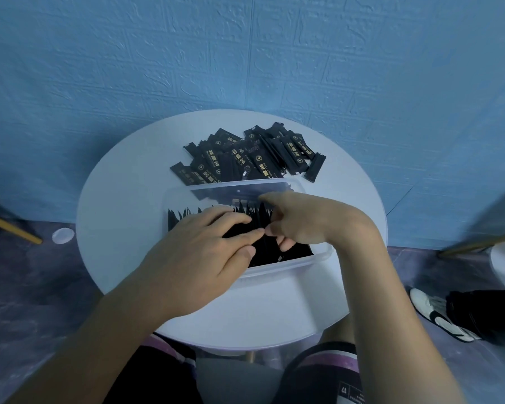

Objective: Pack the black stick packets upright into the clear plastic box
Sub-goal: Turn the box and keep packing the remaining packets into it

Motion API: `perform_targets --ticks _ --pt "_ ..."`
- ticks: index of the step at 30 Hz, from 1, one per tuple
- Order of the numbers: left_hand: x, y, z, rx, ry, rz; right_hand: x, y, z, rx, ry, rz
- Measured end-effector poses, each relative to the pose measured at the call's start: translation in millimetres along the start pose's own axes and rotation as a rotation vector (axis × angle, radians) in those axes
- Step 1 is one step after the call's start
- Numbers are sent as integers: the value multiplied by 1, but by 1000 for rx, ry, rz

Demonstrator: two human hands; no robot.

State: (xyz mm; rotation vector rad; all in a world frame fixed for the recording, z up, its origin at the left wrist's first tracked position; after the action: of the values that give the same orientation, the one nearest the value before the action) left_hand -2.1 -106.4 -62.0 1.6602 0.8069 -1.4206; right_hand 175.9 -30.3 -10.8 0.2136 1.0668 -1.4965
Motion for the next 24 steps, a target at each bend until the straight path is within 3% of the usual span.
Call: perform_targets --ticks 10,19,24 --pt "-6 3 0 -36 -114 120 -1 7 -5 -27 5 -115" --pt "-8 2 3 -78 -110 154 0 8 -10 -36 16 -154" --pt "-8 2 -1 2 -53 113 1 9 -13 -37 37 -173"
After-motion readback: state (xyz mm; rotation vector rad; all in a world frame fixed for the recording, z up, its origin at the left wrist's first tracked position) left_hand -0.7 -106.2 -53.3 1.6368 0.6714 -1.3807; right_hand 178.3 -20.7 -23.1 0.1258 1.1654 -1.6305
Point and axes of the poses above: each hand's wrist, its own z-axis away from the middle knuckle, its own x-axis out of the palm, y = z × x, the point moved 1 cm from there along -z, towards the middle knuckle, and after that the axes turned 7 degrees about -y, right-handed, at the moved point
